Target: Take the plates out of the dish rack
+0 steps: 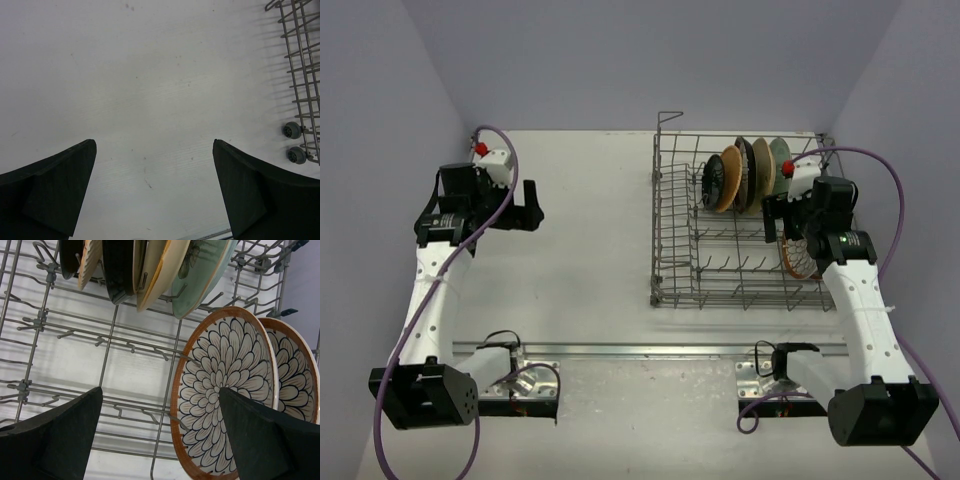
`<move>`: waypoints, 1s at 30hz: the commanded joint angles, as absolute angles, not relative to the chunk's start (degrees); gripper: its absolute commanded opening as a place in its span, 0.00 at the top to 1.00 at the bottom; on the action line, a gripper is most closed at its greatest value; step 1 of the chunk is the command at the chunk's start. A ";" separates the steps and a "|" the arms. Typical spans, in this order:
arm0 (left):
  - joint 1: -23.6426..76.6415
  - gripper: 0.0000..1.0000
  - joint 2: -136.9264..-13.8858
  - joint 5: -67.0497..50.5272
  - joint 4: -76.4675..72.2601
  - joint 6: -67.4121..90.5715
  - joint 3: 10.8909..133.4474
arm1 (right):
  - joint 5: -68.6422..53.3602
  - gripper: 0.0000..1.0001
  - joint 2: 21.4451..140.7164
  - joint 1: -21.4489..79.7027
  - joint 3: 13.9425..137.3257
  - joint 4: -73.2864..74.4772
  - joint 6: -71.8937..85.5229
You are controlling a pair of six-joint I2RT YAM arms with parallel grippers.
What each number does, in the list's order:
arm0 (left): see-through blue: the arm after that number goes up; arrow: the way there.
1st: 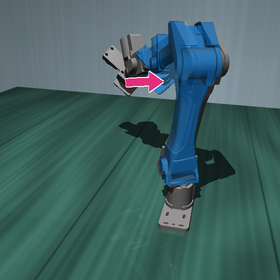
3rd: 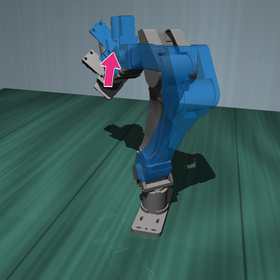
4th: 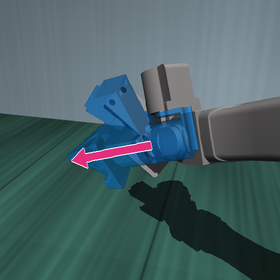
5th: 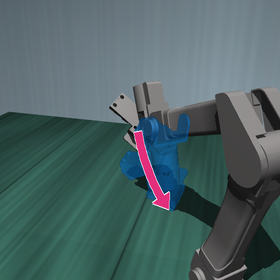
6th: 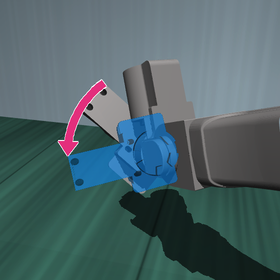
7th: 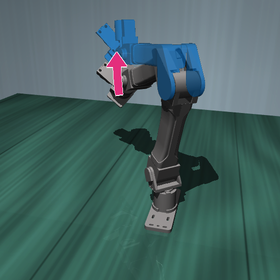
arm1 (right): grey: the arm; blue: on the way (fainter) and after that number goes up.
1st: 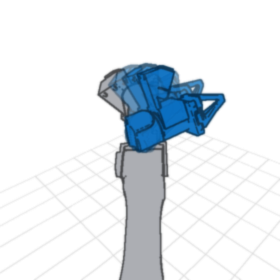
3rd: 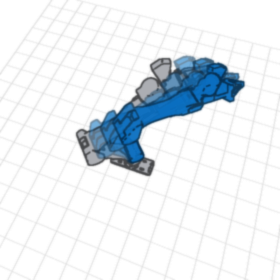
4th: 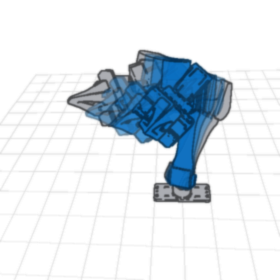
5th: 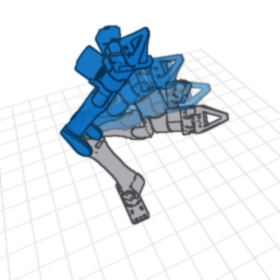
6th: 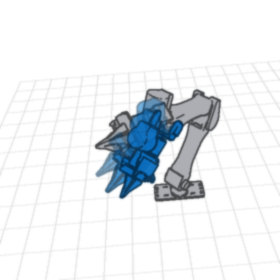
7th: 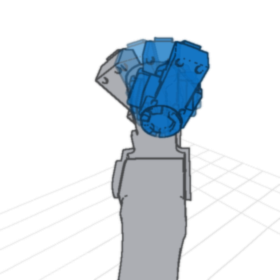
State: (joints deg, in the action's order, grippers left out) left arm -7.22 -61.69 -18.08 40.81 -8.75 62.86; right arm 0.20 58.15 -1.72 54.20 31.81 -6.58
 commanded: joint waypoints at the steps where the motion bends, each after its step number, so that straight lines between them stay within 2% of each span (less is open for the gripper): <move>1: -7.65 0.00 -59.12 -14.28 36.22 -8.48 62.83 | 3.76 0.01 58.86 -1.67 58.55 32.35 -7.09; 7: -7.19 0.00 -58.10 -14.68 36.04 -11.19 65.19 | 12.30 0.01 61.94 -1.49 62.68 32.44 -11.27; 16: -3.19 0.00 -59.45 -7.80 36.30 -12.43 68.57 | 25.62 0.02 69.03 -1.41 66.69 29.40 -19.78; 20: 1.98 0.00 -60.35 -2.95 35.46 -11.88 68.57 | 29.33 0.16 70.87 -1.41 66.71 28.56 -19.42; 25: 4.40 0.00 -62.62 -1.58 34.99 -11.51 68.86 | 30.29 0.22 72.08 -1.41 66.94 30.35 -14.97; 30: 4.40 0.00 -64.85 -1.41 35.16 -11.25 71.27 | 28.31 0.36 72.85 -1.41 66.35 32.49 -11.29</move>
State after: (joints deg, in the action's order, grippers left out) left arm 4.23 -64.10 -2.77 37.69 -11.68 67.37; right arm 27.77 72.29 -1.67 64.66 32.07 -15.63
